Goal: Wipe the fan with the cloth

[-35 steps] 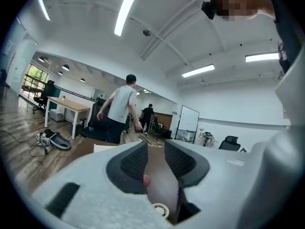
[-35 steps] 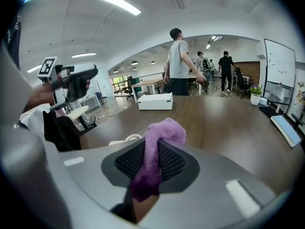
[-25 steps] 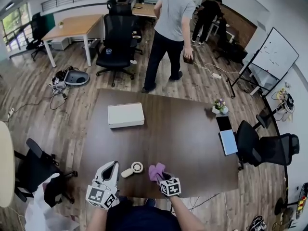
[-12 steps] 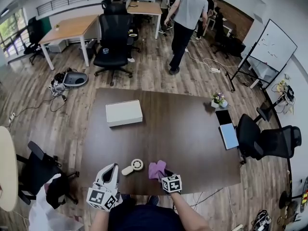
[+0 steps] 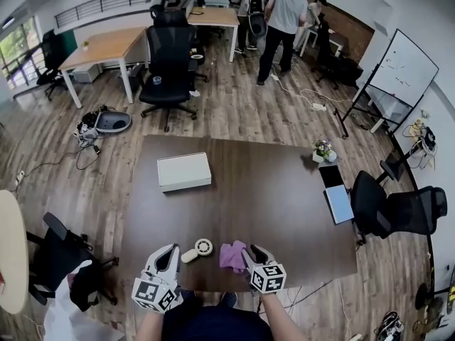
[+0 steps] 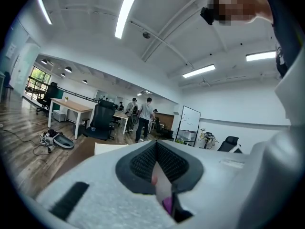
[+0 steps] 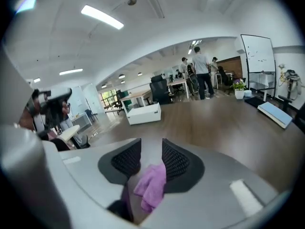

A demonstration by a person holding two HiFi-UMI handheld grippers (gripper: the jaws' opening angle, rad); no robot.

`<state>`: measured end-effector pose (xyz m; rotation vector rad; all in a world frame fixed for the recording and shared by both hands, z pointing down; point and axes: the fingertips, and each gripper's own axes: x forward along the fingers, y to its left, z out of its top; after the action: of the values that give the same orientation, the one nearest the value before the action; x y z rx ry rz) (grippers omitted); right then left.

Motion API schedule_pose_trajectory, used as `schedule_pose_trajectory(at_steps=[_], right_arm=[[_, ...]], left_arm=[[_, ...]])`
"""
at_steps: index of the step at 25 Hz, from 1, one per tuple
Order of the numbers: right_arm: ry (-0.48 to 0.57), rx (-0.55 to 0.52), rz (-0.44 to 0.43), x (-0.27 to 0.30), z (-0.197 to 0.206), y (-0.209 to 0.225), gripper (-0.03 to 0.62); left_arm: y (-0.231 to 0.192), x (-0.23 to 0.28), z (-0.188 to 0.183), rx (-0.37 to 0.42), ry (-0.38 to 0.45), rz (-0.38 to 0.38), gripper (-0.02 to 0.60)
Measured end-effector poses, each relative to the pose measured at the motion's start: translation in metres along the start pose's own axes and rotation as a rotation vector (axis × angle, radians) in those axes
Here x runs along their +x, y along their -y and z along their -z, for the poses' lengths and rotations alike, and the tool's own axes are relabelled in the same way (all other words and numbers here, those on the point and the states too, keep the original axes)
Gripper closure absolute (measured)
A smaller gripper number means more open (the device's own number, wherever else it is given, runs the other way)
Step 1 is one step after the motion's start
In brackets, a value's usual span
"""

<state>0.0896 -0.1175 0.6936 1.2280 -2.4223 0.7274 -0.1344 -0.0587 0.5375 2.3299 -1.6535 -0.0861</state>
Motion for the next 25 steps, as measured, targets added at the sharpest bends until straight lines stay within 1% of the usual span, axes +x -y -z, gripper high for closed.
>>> schedule_pose_trajectory(at_steps=[2,4,5,7,9,11,13,15,19,23,25], right_arm=[[0.102,0.019,-0.018,-0.018,-0.037,-0.011,0.462],[0.179,0.000,-0.037,-0.034,-0.068,-0.027,0.499],[0.206,-0.033,-0.044,-0.042,-0.081,-0.036,0.506],[0.251,-0.111,-0.050,-0.058,-0.102,-0.051,0.542],[0.285,-0.167,-0.052,-0.070,-0.117,-0.062,0.572],[0.296,-0.238,-0.046,-0.076,-0.123,-0.071,0.580],[0.297,-0.268,-0.055,-0.080,-0.123,-0.079,0.581],[0.297,-0.266,-0.069,-0.081,-0.122,-0.084,0.582],[0.294,-0.227,-0.088,-0.084,-0.119,-0.083,0.582],[0.268,-0.250,-0.089,-0.082,-0.112,-0.079,0.583],[0.258,-0.244,-0.088,-0.081,-0.110,-0.076,0.583]], left_arm=[[-0.001,0.002,0.002,-0.003,-0.002,0.000,0.586],[0.000,0.003,0.004,-0.003,-0.007,0.005,0.586],[0.001,0.003,0.005,-0.002,-0.011,0.010,0.586],[0.003,0.006,0.008,0.002,-0.020,0.023,0.586],[0.005,0.008,0.011,0.009,-0.032,0.032,0.586],[0.007,0.010,0.013,0.010,-0.039,0.036,0.586],[0.007,0.010,0.014,0.011,-0.040,0.043,0.586],[0.008,0.011,0.015,0.015,-0.042,0.048,0.586],[0.007,0.012,0.013,0.021,-0.043,0.050,0.586],[0.006,0.013,0.013,0.027,-0.047,0.049,0.586],[0.005,0.013,0.013,0.030,-0.049,0.048,0.586]])
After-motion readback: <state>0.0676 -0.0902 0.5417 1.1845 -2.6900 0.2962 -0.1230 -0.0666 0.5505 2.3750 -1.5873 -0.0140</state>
